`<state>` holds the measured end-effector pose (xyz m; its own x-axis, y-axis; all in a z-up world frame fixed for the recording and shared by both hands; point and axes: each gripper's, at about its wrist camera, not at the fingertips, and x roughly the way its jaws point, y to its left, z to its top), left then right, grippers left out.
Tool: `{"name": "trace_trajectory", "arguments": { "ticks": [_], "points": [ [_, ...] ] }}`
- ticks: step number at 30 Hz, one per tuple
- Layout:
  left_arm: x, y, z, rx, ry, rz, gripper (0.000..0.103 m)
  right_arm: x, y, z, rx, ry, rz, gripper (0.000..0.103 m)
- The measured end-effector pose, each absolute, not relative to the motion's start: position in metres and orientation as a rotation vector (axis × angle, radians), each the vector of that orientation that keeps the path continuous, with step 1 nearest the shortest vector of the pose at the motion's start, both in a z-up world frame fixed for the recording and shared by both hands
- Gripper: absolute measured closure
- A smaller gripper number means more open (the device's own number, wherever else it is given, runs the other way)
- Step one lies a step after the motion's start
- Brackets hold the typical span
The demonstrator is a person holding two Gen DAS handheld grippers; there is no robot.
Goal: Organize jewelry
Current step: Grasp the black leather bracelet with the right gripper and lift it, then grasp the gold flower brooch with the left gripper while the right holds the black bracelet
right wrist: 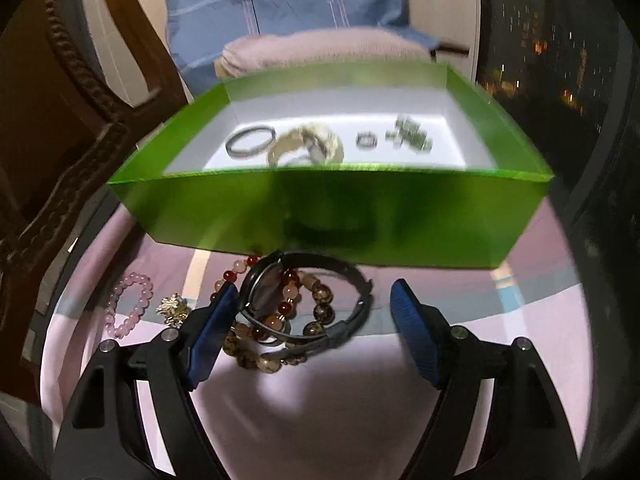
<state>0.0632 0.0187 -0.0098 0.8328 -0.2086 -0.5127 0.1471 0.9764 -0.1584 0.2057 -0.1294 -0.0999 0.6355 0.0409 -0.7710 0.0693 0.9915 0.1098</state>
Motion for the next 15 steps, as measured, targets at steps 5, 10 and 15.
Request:
{"name": "trace_trajectory", "arguments": {
  "ticks": [5,10,15],
  "points": [
    [0.067,0.014,-0.015,-0.1,0.58,-0.187,0.006,0.202,-0.129,-0.102,0.117,0.86,0.037,0.056],
    [0.073,0.008,-0.02,-0.084,0.601,-0.195,0.006,0.171,-0.145,-0.084,0.096,0.8,0.093,0.061],
    [0.082,-0.01,-0.038,-0.01,0.661,-0.202,0.006,0.131,-0.183,-0.046,0.137,0.744,0.145,0.06]
  ]
}}
